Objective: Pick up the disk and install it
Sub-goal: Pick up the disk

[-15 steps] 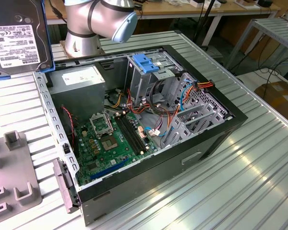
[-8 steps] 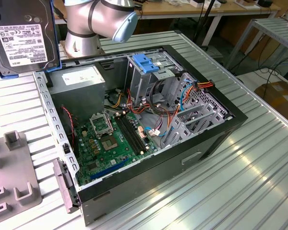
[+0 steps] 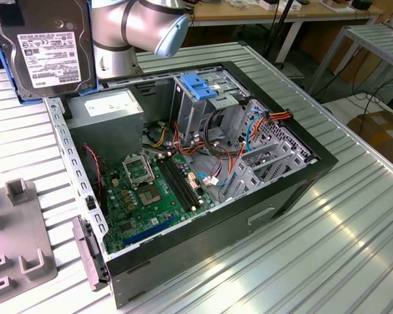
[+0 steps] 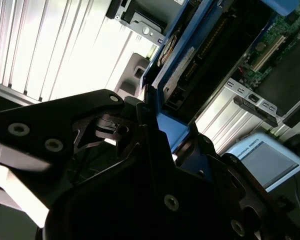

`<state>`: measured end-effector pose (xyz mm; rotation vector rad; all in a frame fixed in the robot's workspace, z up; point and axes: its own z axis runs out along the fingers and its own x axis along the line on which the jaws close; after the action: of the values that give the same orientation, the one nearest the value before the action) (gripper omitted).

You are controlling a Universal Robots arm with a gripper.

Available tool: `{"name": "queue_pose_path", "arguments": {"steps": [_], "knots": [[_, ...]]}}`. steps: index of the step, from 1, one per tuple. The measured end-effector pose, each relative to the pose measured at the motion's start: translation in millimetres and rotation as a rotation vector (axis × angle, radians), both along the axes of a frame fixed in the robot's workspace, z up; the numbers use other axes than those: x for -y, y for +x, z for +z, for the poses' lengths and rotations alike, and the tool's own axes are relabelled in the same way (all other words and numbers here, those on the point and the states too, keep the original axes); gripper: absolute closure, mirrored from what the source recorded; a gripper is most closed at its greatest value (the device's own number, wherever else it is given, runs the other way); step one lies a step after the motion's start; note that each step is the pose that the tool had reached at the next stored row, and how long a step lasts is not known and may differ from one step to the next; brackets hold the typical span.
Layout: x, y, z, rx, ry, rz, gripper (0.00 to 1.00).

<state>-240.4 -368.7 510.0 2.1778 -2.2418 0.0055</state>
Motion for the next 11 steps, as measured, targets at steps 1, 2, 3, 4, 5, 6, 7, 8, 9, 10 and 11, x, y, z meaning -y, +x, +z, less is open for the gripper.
{"name": "queue_pose_path", "arguments": {"steps": [1,2,3,4,5,6,7,8,9,10,11], "knots": [[0.0,3.1,0.0,0.0000,0.0000,0.000,0.63],[0.0,5.8,0.0,0.0000,0.0000,0.000,0.63],[0.0,7.5,0.0,0.0000,0.0000,0.000,0.63],[0.0,10.0,-0.1,0.0001,0.0001,0.000,0.63],[0.0,12.2,0.0,0.0000,0.0000,0.000,0.63],[0.0,14.9,0.0,0.0000,0.0000,0.000,0.63],[0.0,16.7,0.0,0.0001,0.0001,0.000,0.63],[0.0,19.9,0.0,0.0001,0.0001,-0.001,0.63],[0.0,21.9,0.0,0.0000,0.0000,-0.001,0.63],[0.0,23.9,0.0,0.0000,0.0000,-0.001,0.63],[0.0,25.9,0.0,0.0000,0.0000,-0.001,0.63]]}}
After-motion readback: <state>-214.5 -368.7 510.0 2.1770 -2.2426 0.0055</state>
